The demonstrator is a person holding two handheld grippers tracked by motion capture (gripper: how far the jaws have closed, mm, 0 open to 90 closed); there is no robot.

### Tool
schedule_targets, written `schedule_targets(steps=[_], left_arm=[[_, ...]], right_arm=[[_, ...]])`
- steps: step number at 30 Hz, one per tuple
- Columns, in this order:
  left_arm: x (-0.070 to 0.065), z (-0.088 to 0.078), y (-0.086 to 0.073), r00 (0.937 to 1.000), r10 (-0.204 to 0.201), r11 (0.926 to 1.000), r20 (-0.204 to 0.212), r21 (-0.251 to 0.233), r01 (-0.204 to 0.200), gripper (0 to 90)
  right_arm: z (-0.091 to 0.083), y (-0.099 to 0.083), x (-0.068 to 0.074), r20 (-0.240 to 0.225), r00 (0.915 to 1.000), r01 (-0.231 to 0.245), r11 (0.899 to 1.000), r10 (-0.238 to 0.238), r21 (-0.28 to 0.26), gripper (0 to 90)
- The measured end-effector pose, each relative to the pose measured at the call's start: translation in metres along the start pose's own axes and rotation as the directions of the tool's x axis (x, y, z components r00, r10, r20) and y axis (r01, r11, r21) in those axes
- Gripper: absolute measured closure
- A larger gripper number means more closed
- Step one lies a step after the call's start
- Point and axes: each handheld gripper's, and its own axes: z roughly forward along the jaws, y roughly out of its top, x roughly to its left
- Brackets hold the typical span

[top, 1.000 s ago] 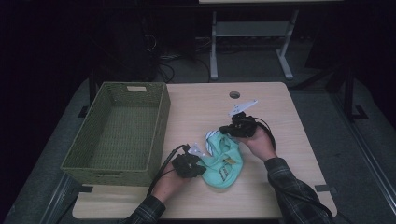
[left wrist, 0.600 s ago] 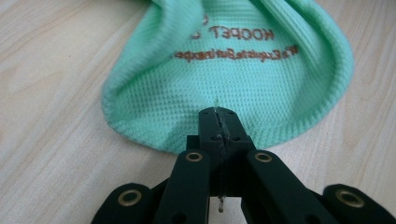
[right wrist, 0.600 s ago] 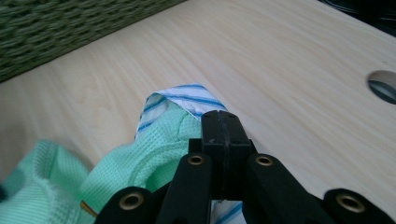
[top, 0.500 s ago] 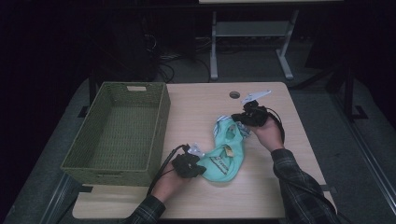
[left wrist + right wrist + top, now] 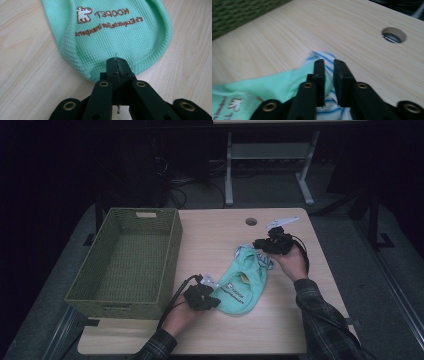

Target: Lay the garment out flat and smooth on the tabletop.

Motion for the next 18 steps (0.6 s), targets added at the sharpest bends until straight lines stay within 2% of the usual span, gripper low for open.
schedule_targets(steps=[3, 6, 9, 10, 11, 17, 18], left_arm=[[0.000, 0.000, 0.000, 1.0000, 0.000, 1.0000, 0.000, 0.000, 0.000, 89.3], [0.000, 0.000, 0.000, 1.0000, -0.005, 1.0000, 0.003, -0.005, 0.005, 89.4], [0.000, 0.000, 0.000, 1.0000, -0.002, 1.0000, 0.001, -0.003, 0.002, 89.3], [0.000, 0.000, 0.000, 1.0000, 0.008, 1.0000, -0.002, 0.005, -0.008, 89.4], [0.000, 0.000, 0.000, 1.0000, -0.003, 1.0000, 0.001, -0.005, 0.003, 89.4], [0.000, 0.000, 0.000, 1.0000, -0.007, 1.0000, 0.003, -0.007, 0.007, 89.4], [-0.001, 0.001, 0.000, 0.9998, -0.020, 0.9997, 0.003, -0.017, 0.020, 89.3]], right_arm=[[0.003, 0.002, 0.004, -0.022, 0.9997, 0.008, 1.000, -0.008, 0.005, 74.4], [0.016, 0.005, 0.010, -0.038, 0.9980, 0.051, 0.998, -0.050, 0.028, 74.4], [0.023, 0.005, 0.013, -0.046, 0.9971, 0.062, 0.997, -0.060, 0.041, 74.5], [0.027, 0.005, 0.015, -0.045, 0.9973, 0.059, 0.997, -0.057, 0.051, 74.4], [0.033, 0.004, 0.017, -0.041, 0.9971, 0.067, 0.996, -0.064, 0.066, 74.3], [0.050, 0.002, 0.018, -0.023, 0.9977, 0.065, 0.994, -0.063, 0.093, 73.0], [0.058, 0.001, 0.018, -0.016, 0.9975, 0.070, 0.992, -0.069, 0.109, 73.0]])
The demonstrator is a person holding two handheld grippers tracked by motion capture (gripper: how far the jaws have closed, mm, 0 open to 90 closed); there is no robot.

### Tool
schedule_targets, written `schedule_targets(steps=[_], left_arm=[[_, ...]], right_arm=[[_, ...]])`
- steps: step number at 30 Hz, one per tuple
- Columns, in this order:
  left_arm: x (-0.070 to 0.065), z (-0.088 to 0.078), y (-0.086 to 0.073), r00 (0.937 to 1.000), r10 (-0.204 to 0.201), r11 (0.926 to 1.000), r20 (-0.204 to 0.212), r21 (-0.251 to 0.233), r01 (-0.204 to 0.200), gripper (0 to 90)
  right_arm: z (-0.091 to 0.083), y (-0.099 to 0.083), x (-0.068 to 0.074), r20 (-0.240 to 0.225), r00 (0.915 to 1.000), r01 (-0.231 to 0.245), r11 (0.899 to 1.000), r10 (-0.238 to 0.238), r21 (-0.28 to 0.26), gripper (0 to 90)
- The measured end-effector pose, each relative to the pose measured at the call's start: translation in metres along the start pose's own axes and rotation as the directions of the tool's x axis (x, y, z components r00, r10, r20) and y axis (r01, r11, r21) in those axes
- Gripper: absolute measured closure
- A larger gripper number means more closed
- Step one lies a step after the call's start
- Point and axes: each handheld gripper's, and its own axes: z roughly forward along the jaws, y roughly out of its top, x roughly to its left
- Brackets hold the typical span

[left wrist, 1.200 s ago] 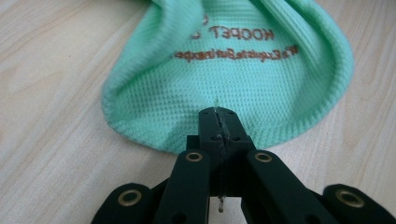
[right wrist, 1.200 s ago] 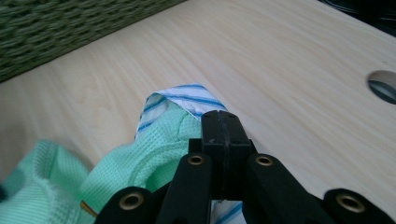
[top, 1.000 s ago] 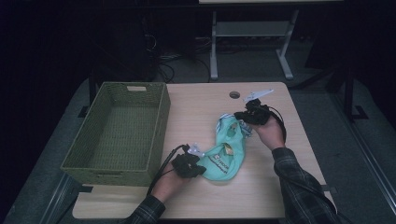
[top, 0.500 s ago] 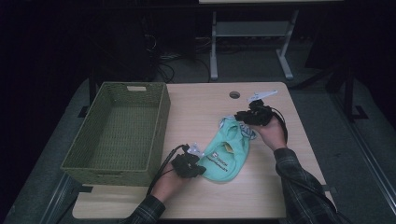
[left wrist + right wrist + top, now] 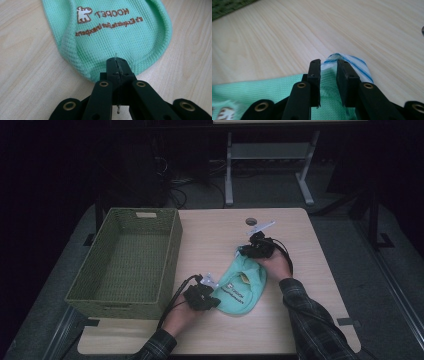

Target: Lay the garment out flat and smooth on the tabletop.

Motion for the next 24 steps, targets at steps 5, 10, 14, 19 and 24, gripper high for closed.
schedule_targets(steps=[5, 10, 14, 19, 24], left_arm=[[0.001, -0.001, 0.000, 1.0000, 0.007, 0.9999, 0.001, 0.011, -0.007, 89.3], [0.001, -0.001, 0.000, 1.0000, 0.007, 0.9999, 0.004, 0.010, -0.007, 89.4], [0.001, -0.001, 0.000, 0.9999, 0.010, 0.9999, 0.004, 0.012, -0.010, 89.4], [0.002, -0.002, 0.000, 0.9998, 0.018, 0.9997, 0.006, 0.019, -0.018, 89.4], [0.002, -0.002, -0.001, 0.9999, 0.003, 0.9999, 0.013, 0.014, -0.003, 89.3]], right_arm=[[0.014, -0.001, -0.001, 0.038, 0.9991, 0.019, 0.999, -0.020, 0.042, 81.6], [0.023, -0.002, -0.004, 0.077, 0.9963, 0.033, 0.997, -0.038, 0.065, 89.8], [0.026, 0.000, -0.007, 0.133, 0.9898, 0.041, 0.996, -0.051, 0.078, 89.9], [0.024, 0.001, -0.012, 0.149, 0.9883, 0.025, 0.998, -0.033, 0.055, 89.7], [0.008, 0.002, -0.008, 0.105, 0.9944, 0.014, 1.000, -0.014, 0.004, 83.8]])
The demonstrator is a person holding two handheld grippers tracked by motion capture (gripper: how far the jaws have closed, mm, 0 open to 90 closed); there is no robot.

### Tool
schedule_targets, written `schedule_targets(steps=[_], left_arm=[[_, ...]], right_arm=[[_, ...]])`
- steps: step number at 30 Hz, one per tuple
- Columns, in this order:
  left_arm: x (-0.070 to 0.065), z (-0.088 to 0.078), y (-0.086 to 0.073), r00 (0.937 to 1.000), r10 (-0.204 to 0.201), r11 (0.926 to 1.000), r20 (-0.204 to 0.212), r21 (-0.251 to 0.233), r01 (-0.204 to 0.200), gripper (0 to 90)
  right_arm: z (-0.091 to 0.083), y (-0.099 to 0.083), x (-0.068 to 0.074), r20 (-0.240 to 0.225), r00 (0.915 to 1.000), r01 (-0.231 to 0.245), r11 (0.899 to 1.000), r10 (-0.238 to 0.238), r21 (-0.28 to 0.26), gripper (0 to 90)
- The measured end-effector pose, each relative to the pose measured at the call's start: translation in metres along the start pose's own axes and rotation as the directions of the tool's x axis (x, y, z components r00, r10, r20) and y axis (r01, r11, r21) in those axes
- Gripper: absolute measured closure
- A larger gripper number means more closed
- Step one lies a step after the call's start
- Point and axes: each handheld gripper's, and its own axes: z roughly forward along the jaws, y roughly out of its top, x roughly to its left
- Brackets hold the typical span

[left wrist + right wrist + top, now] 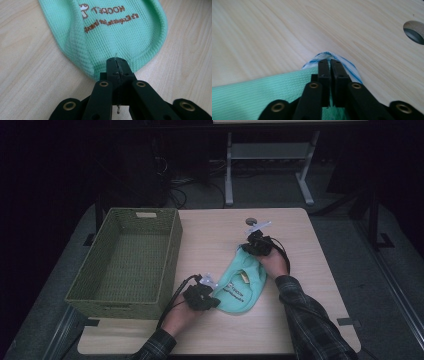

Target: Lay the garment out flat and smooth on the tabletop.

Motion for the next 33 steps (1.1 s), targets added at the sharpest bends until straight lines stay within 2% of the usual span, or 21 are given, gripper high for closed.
schedule_targets(steps=[1, 3, 5, 6, 10, 13, 14, 15, 16, 18, 19, 20, 23, 25, 29, 33], left_arm=[[0.000, 0.000, 0.000, 1.0000, -0.002, 1.0000, 0.001, -0.005, 0.002, 89.3], [0.000, 0.001, -0.001, 1.0000, -0.004, 0.9999, 0.000, -0.013, 0.004, 89.3], [0.000, 0.001, 0.000, 1.0000, -0.005, 0.9999, -0.002, -0.011, 0.005, 89.3], [0.000, 0.001, 0.000, 1.0000, 0.001, 1.0000, -0.003, -0.004, -0.001, 89.3], [0.000, 0.001, 0.000, 1.0000, -0.001, 1.0000, -0.006, -0.005, 0.001, 89.3], [0.000, 0.000, 0.000, 0.9999, 0.012, 0.9999, -0.008, 0.001, -0.012, 89.2], [0.001, 0.000, 0.000, 0.9999, 0.010, 0.9999, -0.004, 0.002, -0.010, 88.7], [0.000, 0.001, 0.000, 1.0000, -0.004, 1.0000, 0.002, -0.006, 0.004, 84.5], [-0.001, 0.001, 0.001, 0.9999, -0.008, 1.0000, 0.007, -0.005, 0.008, 84.5], [-0.002, -0.001, 0.003, 0.9997, 0.025, 0.9995, -0.008, 0.017, -0.025, 79.9], [-0.003, -0.003, 0.005, 0.9998, 0.017, 0.9999, -0.008, 0.001, -0.017, 78.7], [-0.003, -0.003, 0.005, 0.9998, 0.017, 0.9999, -0.008, 0.001, -0.017, 78.5], [-0.001, -0.009, 0.010, 1.0000, 0.005, 0.9993, -0.008, -0.036, -0.006, 76.1], [0.000, -0.012, 0.015, 0.9999, -0.003, 0.9981, -0.011, -0.062, 0.002, 75.5], [0.010, -0.012, 0.032, 0.9988, -0.005, 0.9960, -0.049, -0.089, 0.000, 71.0], [0.020, -0.009, 0.044, 0.9974, -0.002, 0.9954, -0.072, -0.095, -0.005, 70.5]], right_arm=[[-0.012, -0.001, 0.001, -0.022, 0.9998, -0.002, 1.000, 0.001, -0.017, 81.5], [-0.016, -0.002, 0.002, -0.027, 0.9996, -0.007, 1.000, 0.007, -0.025, 80.7], [-0.034, -0.006, 0.003, -0.041, 0.9991, -0.008, 0.999, 0.006, -0.051, 79.0], [-0.034, -0.006, 0.003, -0.041, 0.9991, -0.008, 0.999, 0.006, -0.051, 79.0], [-0.060, -0.016, 0.003, -0.058, 0.9979, -0.034, 0.996, 0.029, -0.085, 78.5], [-0.069, -0.021, 0.004, -0.058, 0.9980, -0.029, 0.995, 0.024, -0.091, 78.5], [-0.073, -0.024, 0.004, -0.061, 0.9977, -0.033, 0.995, 0.028, -0.095, 78.2], [-0.081, -0.031, 0.005, -0.063, 0.9977, -0.030, 0.995, 0.023, -0.098, 77.7], [-0.081, -0.031, 0.005, -0.063, 0.9977, -0.030, 0.995, 0.023, -0.098, 77.7], [-0.086, -0.039, 0.005, -0.069, 0.9971, -0.040, 0.994, 0.033, -0.103, 77.7], [-0.090, -0.048, 0.008, -0.072, 0.9966, -0.047, 0.993, 0.040, -0.108, 77.2], [-0.090, -0.048, 0.008, -0.072, 0.9966, -0.047, 0.993, 0.040, -0.108, 77.2], [-0.094, -0.063, 0.012, -0.084, 0.9956, -0.051, 0.992, 0.042, -0.112, 76.7], [-0.094, -0.066, 0.014, -0.088, 0.9952, -0.052, 0.993, 0.043, -0.109, 76.6], [-0.094, -0.080, 0.021, -0.107, 0.9930, -0.059, 0.995, 0.049, -0.085, 76.2], [-0.093, -0.087, 0.025, -0.121, 0.9910, -0.066, 0.996, 0.057, -0.067, 76.2]])
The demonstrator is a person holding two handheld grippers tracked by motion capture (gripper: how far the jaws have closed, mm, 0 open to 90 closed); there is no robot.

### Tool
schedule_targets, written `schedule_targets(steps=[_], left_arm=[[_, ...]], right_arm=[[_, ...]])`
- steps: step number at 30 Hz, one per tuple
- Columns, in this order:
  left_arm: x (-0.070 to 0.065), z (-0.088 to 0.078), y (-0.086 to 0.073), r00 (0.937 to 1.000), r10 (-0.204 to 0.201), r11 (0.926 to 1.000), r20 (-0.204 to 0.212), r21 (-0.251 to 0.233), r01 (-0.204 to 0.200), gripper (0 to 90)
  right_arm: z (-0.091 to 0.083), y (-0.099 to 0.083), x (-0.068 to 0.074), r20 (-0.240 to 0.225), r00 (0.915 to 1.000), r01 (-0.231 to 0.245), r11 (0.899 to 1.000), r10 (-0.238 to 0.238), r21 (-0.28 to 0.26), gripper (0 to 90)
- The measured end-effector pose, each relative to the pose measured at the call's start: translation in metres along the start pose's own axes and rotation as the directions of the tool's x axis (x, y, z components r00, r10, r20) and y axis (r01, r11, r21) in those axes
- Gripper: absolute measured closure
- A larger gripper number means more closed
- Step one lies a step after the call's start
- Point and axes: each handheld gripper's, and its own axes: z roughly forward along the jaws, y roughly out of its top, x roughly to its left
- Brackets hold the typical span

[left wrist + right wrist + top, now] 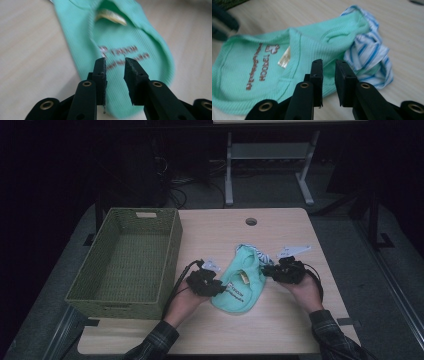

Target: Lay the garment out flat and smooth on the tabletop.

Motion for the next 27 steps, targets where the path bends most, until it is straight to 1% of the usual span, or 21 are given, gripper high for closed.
schedule_targets(steps=[1, 2, 3, 4, 6, 7, 8, 10, 11, 12, 14, 16, 20, 21, 22, 23, 24, 25, 26, 27], left_arm=[[0.003, 0.003, 0.004, 1.0000, -0.002, 1.0000, -0.008, -0.008, 0.002, 70.8], [0.009, 0.008, 0.011, 0.9996, 0.002, 1.0000, -0.030, -0.008, -0.002, 71.2], [0.009, 0.008, 0.011, 0.9996, 0.002, 1.0000, -0.030, -0.008, -0.002, 71.6], [0.012, 0.011, 0.015, 0.9993, 0.007, 1.0000, -0.037, -0.003, -0.007, 71.6], [0.017, 0.017, 0.020, 0.9990, 0.003, 1.0000, -0.045, -0.008, -0.004, 73.5], [0.022, 0.024, 0.024, 0.9986, 0.004, 1.0000, -0.052, -0.003, -0.004, 74.3], [0.022, 0.024, 0.024, 0.9986, 0.004, 1.0000, -0.052, -0.003, -0.004, 74.9], [0.027, 0.031, 0.026, 0.9975, 0.007, 0.9999, -0.070, 0.011, -0.007, 75.9], [0.030, 0.035, 0.027, 0.9973, 0.007, 0.9999, -0.073, 0.013, -0.006, 75.9], [0.033, 0.040, 0.028, 0.9977, 0.004, 0.9999, -0.067, 0.013, -0.003, 75.9], [0.033, 0.044, 0.029, 0.9981, 0.003, 0.9999, -0.061, 0.012, -0.002, 75.9], [0.032, 0.050, 0.029, 0.9982, 0.014, 0.9996, -0.058, 0.026, -0.012, 75.5], [0.032, 0.063, 0.027, 0.9981, 0.043, 0.9980, -0.045, 0.048, -0.041, 70.8], [0.032, 0.063, 0.027, 0.9981, 0.043, 0.9980, -0.045, 0.048, -0.041, 70.5], [0.032, 0.063, 0.027, 0.9979, 0.045, 0.9982, -0.047, 0.043, -0.043, 70.9], [0.032, 0.063, 0.027, 0.9973, 0.052, 0.9978, -0.051, 0.044, -0.050, 72.5], [0.031, 0.063, 0.028, 0.9950, 0.074, 0.9962, -0.068, 0.050, -0.070, 76.4], [0.031, 0.063, 0.028, 0.9950, 0.074, 0.9962, -0.068, 0.050, -0.070, 81.4], [0.030, 0.063, 0.027, 0.9955, 0.076, 0.9960, -0.057, 0.052, -0.073, 86.1], [0.030, 0.063, 0.027, 0.9955, 0.076, 0.9960, -0.057, 0.052, -0.073, 87.1]], right_arm=[[0.002, -0.005, 0.002, -0.006, 1.0000, 0.005, 1.000, -0.005, 0.010, 76.2], [0.002, -0.006, 0.003, -0.009, 1.0000, 0.003, 1.000, -0.003, 0.015, 76.2], [0.002, -0.006, 0.003, -0.009, 1.0000, 0.003, 1.000, -0.003, 0.015, 76.2], [0.002, -0.008, 0.005, -0.011, 0.9999, 0.000, 1.000, 0.000, 0.018, 76.1], [0.001, -0.011, 0.008, -0.021, 0.9998, -0.002, 1.000, 0.003, 0.017, 76.2], [0.001, -0.012, 0.010, -0.024, 0.9997, -0.004, 1.000, 0.004, 0.017, 76.2], [0.001, -0.012, 0.010, -0.024, 0.9997, -0.004, 1.000, 0.004, 0.017, 76.2], [0.003, -0.015, 0.013, -0.027, 0.9996, -0.002, 1.000, 0.003, 0.025, 76.2], [0.003, -0.015, 0.013, -0.027, 0.9996, -0.002, 1.000, 0.003, 0.025, 76.2], [0.005, -0.015, 0.015, -0.029, 0.9996, 0.003, 1.000, -0.002, 0.030, 76.2], [0.006, -0.015, 0.016, -0.028, 0.9996, 0.005, 0.999, -0.004, 0.038, 76.1], [0.008, -0.016, 0.017, -0.034, 0.9994, 0.011, 0.999, -0.010, 0.042, 75.7], [0.014, -0.017, 0.019, -0.036, 0.9990, 0.028, 0.998, -0.025, 0.064, 74.9], [0.014, -0.017, 0.019, -0.036, 0.9990, 0.028, 0.998, -0.025, 0.064, 74.9], [0.016, -0.018, 0.019, -0.034, 0.9991, 0.029, 0.997, -0.027, 0.075, 74.9], [0.017, -0.018, 0.019, -0.033, 0.9989, 0.037, 0.996, -0.034, 0.082, 74.8], [0.019, -0.019, 0.020, -0.031, 0.9989, 0.038, 0.996, -0.036, 0.086, 74.9], [0.020, -0.019, 0.020, -0.028, 0.9988, 0.043, 0.994, -0.040, 0.097, 74.9], [0.021, -0.019, 0.021, -0.025, 0.9983, 0.054, 0.994, -0.052, 0.099, 74.8], [0.021, -0.019, 0.021, -0.025, 0.9984, 0.054, 0.994, -0.051, 0.099, 74.9]])
